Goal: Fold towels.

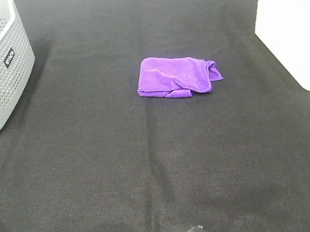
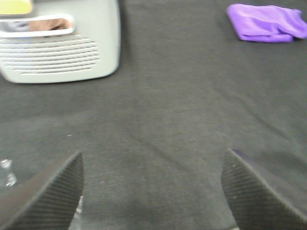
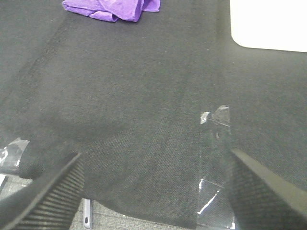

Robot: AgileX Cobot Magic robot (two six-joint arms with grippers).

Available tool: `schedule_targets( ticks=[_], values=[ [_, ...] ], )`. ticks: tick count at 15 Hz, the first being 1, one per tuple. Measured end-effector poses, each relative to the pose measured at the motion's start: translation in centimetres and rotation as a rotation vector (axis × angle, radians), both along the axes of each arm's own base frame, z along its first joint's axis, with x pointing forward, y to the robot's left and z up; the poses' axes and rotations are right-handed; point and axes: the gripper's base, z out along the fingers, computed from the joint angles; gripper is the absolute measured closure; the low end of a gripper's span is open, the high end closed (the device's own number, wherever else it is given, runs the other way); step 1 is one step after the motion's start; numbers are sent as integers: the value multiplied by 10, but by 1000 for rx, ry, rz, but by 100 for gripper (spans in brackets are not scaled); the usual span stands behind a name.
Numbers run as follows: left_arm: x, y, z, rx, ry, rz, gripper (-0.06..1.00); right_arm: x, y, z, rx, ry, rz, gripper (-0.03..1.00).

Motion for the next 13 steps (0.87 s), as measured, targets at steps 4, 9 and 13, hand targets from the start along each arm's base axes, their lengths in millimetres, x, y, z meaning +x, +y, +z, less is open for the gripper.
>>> schedule_targets(
  ticks=[4, 9, 13],
  values=[
    [0, -1, 0, 0, -2, 135, 21, 0, 1, 0, 4, 0, -75, 18],
    [0, -1, 0, 2, -2, 127, 21, 0, 1, 0, 7, 1, -74, 18],
    [0, -1, 0, 7, -2, 124, 21, 0, 1, 0, 7, 1, -74, 18]
  ],
)
